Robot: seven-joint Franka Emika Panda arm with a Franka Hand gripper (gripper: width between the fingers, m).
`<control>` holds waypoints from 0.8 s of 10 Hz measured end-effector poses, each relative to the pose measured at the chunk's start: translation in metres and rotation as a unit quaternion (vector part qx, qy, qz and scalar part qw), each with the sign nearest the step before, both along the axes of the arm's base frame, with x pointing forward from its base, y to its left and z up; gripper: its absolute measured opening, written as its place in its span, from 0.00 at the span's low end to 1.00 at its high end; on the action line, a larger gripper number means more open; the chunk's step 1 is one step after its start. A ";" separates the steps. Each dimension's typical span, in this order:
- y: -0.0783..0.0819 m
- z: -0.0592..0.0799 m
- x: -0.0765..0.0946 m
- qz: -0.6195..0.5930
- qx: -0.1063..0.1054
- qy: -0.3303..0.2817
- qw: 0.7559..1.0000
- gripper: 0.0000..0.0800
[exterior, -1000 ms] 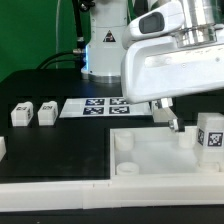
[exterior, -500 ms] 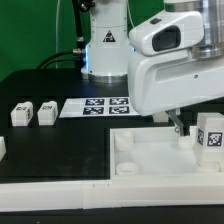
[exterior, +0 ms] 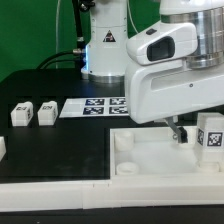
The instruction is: Assemble one leg
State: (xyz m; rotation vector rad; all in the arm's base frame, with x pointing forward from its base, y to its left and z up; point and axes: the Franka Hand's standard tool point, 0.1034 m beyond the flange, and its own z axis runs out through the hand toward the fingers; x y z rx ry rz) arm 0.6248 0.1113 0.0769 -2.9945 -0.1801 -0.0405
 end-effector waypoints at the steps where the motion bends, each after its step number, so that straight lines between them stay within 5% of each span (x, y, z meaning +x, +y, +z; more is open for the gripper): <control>1: 0.000 0.000 0.000 0.004 0.000 -0.001 1.000 0.69; 2: 0.000 0.000 0.000 -0.001 0.000 0.000 1.000 0.45; 3: 0.000 0.000 0.001 -0.079 0.003 0.010 0.997 0.36; 5: -0.001 0.000 0.001 -0.157 0.005 0.021 0.987 0.36; 8: -0.005 -0.002 0.004 -0.361 0.020 0.049 0.931 0.36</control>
Offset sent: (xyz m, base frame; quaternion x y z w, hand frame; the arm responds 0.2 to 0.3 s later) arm 0.0000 0.0000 0.0000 0.0000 0.0000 0.2667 0.9638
